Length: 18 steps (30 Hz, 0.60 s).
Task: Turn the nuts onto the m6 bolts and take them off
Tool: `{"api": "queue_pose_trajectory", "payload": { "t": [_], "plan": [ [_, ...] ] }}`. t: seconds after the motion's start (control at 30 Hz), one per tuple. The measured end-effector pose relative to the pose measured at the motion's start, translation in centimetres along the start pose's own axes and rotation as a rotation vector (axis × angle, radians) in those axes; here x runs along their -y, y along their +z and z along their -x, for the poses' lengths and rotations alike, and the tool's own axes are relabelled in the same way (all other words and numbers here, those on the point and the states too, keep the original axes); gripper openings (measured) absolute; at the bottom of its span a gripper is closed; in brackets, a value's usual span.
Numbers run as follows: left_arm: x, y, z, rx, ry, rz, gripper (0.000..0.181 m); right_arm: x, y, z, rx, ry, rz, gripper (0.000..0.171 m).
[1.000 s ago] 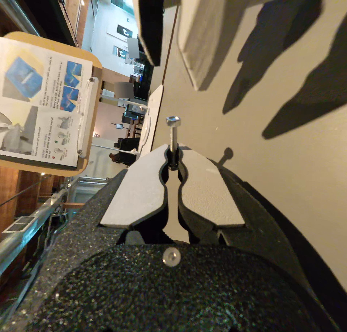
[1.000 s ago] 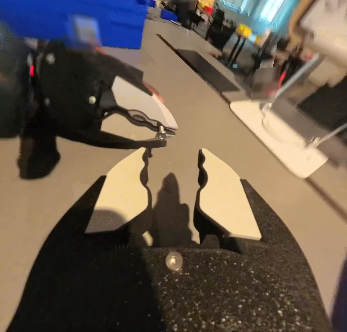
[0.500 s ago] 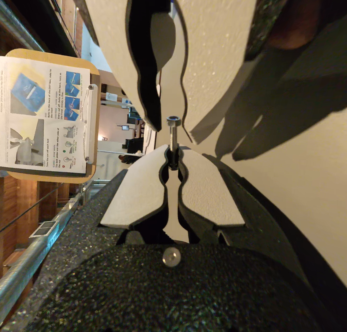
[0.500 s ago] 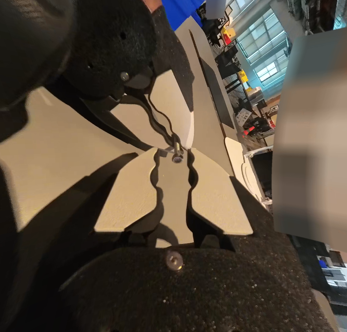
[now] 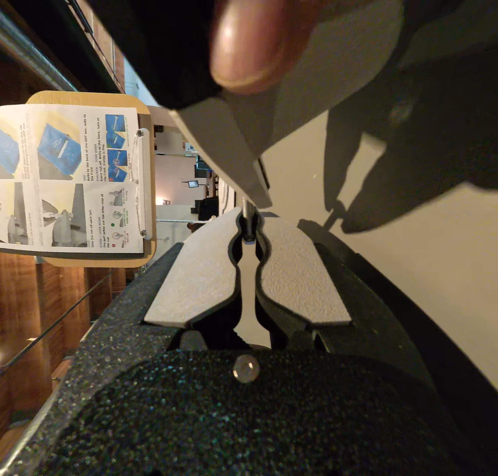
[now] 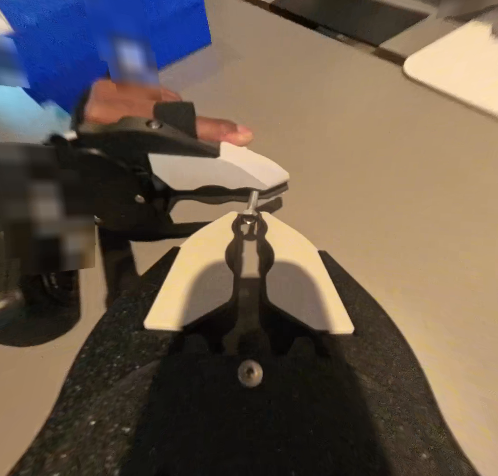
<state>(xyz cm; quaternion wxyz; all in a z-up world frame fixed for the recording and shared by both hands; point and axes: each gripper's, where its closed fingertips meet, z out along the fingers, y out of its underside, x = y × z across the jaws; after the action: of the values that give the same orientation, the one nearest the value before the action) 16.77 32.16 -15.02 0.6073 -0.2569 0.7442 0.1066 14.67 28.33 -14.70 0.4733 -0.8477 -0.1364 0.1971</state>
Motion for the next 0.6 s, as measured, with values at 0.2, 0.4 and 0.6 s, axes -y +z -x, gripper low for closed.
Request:
{"api": "queue_pose_trajectory", "payload": {
  "t": [0.2,0.4,0.6],
  "plan": [
    [0.1,-0.1,0.1,-0.022,-0.07,0.004,0.004,0.9,-1.7,-0.3,-0.101,-0.336,-0.108,0.043],
    [0.0,0.1,-0.4,-0.074,-0.106,0.004,0.005,0.9,-2.0,0.3,-0.328,-0.846,-0.107,0.03],
    [0.6,-0.1,-0.9,-0.106,-0.083,-0.019,0.004,0.2,-1.4,-0.4,-0.378,-0.903,-0.028,0.023]
  ]
}}
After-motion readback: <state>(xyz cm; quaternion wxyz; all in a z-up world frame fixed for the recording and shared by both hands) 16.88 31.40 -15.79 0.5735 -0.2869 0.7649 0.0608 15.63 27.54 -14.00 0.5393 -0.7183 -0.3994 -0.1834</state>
